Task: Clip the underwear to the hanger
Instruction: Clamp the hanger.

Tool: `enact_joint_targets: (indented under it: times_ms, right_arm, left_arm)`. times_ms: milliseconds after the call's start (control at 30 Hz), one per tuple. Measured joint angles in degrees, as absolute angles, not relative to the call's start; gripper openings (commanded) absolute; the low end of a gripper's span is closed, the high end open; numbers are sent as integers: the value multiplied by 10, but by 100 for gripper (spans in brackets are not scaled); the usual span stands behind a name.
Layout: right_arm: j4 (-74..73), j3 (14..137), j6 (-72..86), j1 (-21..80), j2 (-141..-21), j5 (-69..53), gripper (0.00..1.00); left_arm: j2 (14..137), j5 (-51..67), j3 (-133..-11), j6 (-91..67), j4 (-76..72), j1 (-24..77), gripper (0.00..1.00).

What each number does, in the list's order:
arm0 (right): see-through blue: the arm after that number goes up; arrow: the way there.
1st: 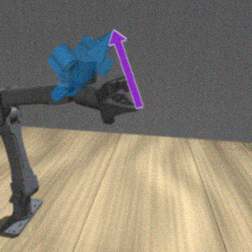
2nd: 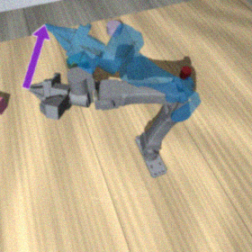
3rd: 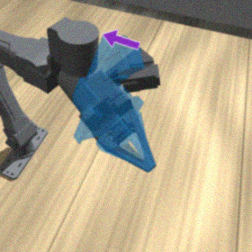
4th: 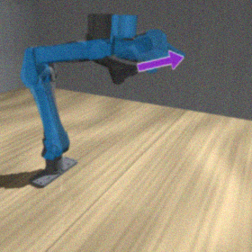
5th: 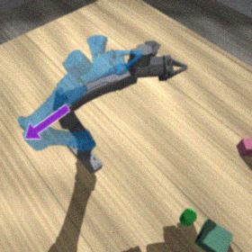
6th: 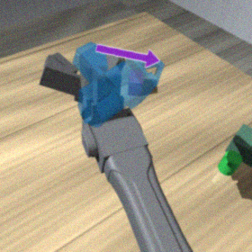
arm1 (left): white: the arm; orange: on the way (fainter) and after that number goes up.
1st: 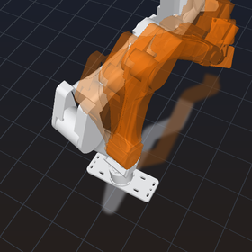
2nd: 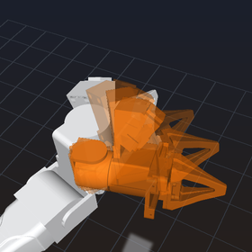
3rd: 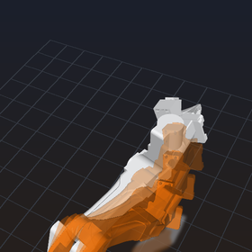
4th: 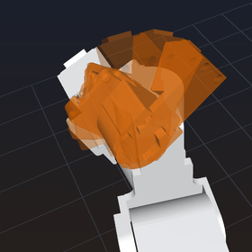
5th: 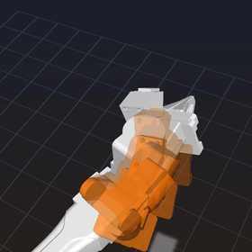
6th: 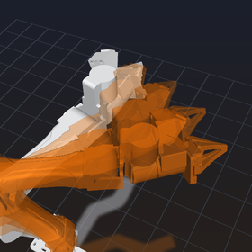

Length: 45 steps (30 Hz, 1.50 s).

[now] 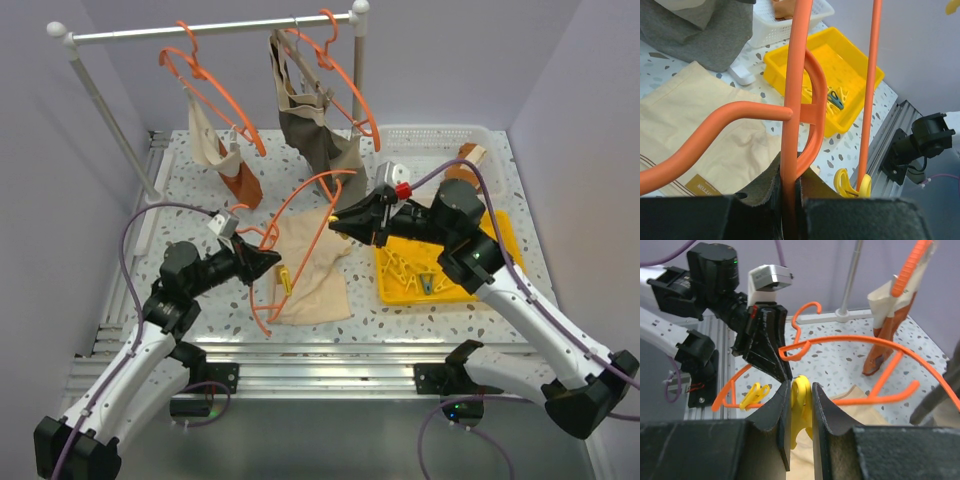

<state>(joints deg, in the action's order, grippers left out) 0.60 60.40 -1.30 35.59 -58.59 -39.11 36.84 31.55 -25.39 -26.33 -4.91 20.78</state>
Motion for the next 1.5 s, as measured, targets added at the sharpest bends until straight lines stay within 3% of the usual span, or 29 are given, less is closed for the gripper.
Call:
enact_joint_targets:
  times_ms: [600, 1500]
  right_arm:
    - [-91, 718, -123, 409, -774, -439, 2]
    - [-121, 733, -139, 409, -769, -446, 1]
  left_arm:
    - [385, 372, -258, -258, -36, 208, 0]
    - [377, 372, -258, -257, -32, 208, 0]
